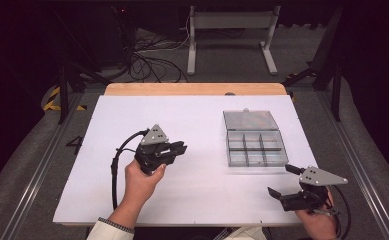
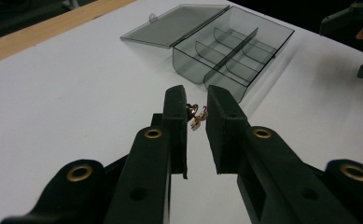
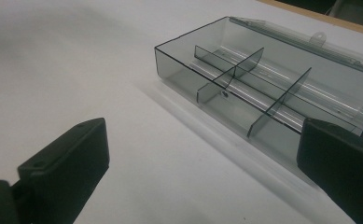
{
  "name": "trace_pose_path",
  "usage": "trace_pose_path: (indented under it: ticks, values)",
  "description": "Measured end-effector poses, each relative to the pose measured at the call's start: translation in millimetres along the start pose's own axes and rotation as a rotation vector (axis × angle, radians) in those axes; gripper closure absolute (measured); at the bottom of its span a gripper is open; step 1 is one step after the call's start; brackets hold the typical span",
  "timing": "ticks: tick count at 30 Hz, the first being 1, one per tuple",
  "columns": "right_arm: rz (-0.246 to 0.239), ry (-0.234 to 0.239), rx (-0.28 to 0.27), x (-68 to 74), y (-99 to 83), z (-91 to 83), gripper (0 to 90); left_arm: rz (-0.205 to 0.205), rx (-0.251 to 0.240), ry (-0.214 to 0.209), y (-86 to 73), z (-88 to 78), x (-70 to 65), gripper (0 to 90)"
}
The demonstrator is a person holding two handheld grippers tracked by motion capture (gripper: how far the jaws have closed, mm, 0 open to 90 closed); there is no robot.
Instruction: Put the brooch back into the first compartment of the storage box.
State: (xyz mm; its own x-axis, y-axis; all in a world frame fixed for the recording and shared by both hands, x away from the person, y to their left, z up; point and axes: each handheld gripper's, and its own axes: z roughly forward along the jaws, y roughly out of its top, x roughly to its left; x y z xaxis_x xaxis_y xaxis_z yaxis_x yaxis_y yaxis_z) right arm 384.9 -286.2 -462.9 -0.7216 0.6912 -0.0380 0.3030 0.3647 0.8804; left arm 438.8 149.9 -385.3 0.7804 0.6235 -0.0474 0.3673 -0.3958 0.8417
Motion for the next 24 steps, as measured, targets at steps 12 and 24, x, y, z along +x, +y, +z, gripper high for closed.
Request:
trace_pose_path:
  ticks: [12,24]
  values:
    - [0.002,0.008,-0.005,-0.6,-0.6,-1.0,3.0,-0.001,0.025,-0.021,15.1,42.6,-2.9,78.2]
    - [0.002,0.017,-0.003,0.0,-1.4,-0.9,3.0,-0.024,0.071,-0.011,28.2,84.7,-9.5,78.2]
